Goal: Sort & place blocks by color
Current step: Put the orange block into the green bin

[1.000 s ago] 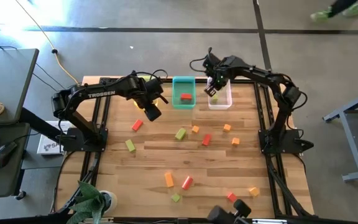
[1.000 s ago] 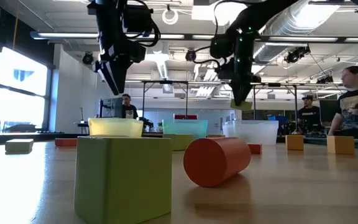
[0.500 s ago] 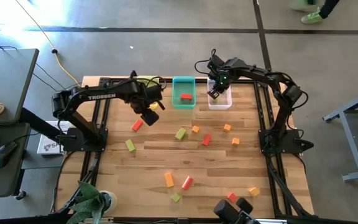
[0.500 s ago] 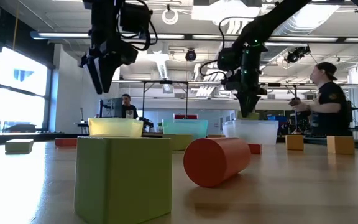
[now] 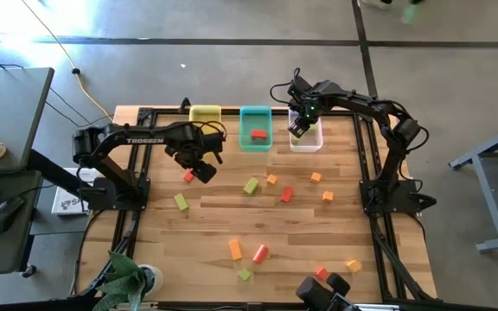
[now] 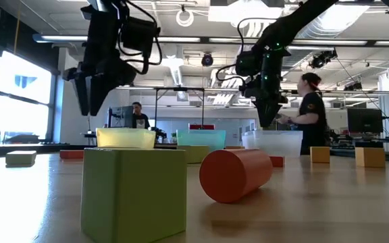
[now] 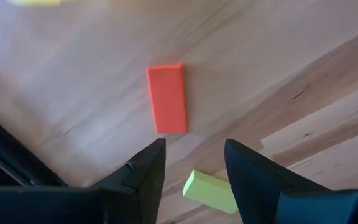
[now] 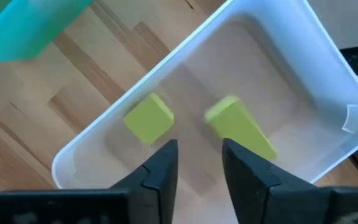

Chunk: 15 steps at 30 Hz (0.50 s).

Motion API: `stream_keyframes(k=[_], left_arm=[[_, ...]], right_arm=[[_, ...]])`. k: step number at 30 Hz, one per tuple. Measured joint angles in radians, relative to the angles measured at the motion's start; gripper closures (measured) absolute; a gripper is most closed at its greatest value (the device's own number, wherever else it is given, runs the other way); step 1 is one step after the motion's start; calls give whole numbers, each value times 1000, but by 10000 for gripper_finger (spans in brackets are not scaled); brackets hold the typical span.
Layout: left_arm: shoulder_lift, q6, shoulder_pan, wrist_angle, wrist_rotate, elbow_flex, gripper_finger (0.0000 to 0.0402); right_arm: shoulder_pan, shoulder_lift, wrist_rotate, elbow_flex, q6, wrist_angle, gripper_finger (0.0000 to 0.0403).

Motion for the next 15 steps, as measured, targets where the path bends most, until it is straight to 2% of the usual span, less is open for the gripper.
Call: stream_keyframes(k=[5, 15], left_arm=[[0, -36, 0, 4, -1, -30, 247], [0, -36, 25, 115, -8, -116, 247]], right_arm=[[0, 0, 8, 0, -12, 17, 267], [0, 0, -10, 0, -22, 22, 263]])
